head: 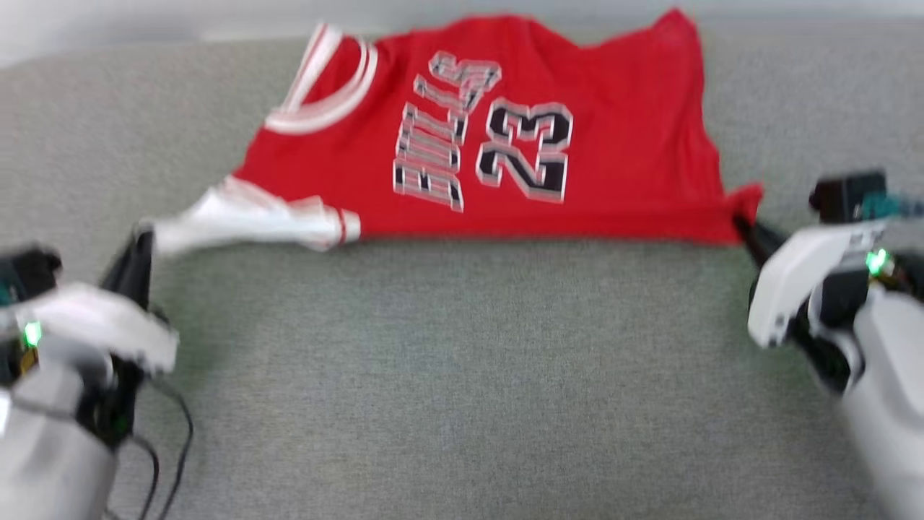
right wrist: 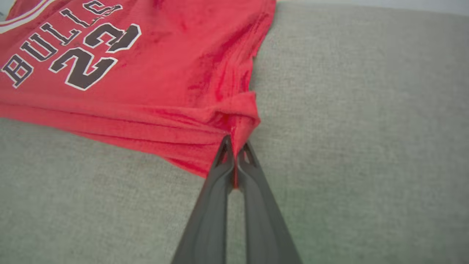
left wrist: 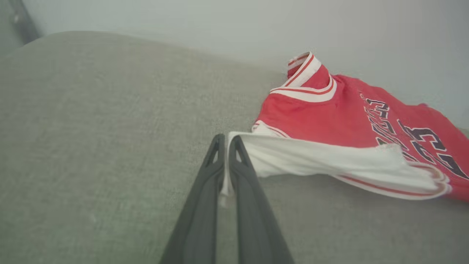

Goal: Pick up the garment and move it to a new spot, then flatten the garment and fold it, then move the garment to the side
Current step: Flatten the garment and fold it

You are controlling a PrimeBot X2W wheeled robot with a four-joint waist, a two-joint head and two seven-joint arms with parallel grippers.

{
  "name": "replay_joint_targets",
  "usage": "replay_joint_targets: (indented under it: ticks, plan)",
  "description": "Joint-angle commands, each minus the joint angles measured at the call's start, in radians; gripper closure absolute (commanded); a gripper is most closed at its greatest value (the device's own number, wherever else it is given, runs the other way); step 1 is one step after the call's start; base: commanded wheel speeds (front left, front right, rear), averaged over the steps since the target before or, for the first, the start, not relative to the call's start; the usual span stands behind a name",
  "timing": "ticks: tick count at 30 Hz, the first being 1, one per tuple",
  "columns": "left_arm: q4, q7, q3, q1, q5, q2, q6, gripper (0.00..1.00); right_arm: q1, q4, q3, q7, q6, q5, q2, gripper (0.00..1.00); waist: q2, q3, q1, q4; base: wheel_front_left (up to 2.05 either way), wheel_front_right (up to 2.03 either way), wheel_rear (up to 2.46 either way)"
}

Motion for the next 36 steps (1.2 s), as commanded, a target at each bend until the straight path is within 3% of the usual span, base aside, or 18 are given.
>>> replay_joint_targets:
  ticks: [1,8,13,24,28,36]
  plan:
    - [-0.014,-0.01,0.032,0.094,-0.023,0.032,0.026,1.0,0.078,-0.017,-0.017,-0.008,-0.007,0.009,-0.039,1.0,0.0,-0.085,0.0001,0.012,0.0,0.0,0.0]
    - [-0.188,-0.001,0.059,0.426,-0.06,0.05,0.13,1.0,0.374,-0.15,-0.073,0.01,-0.01,0.052,-0.051,1.0,0.0,-0.202,0.0001,0.023,0.0,0.0,0.0]
    - [-0.358,0.033,0.082,0.626,-0.096,0.075,0.232,1.0,0.588,-0.293,-0.141,0.062,-0.01,0.036,-0.044,1.0,0.0,-0.259,0.0001,0.033,0.0,0.0,0.0]
    - [-0.775,0.124,0.131,0.946,-0.142,0.164,0.445,1.0,0.919,-0.635,-0.316,0.25,-0.01,-0.079,0.071,1.0,0.0,-0.312,0.0001,0.033,0.0,0.0,0.0]
    - [-0.872,0.151,0.122,0.935,-0.126,0.186,0.47,1.0,0.918,-0.714,-0.328,0.303,-0.008,-0.11,0.107,1.0,0.0,-0.306,0.0001,0.031,0.0,0.0,0.0]
    - [-0.9,0.205,0.05,0.753,-0.069,0.168,0.443,1.0,0.783,-0.726,-0.261,0.367,-0.004,-0.151,0.122,1.0,0.0,-0.242,0.0001,0.026,0.0,0.0,0.0]
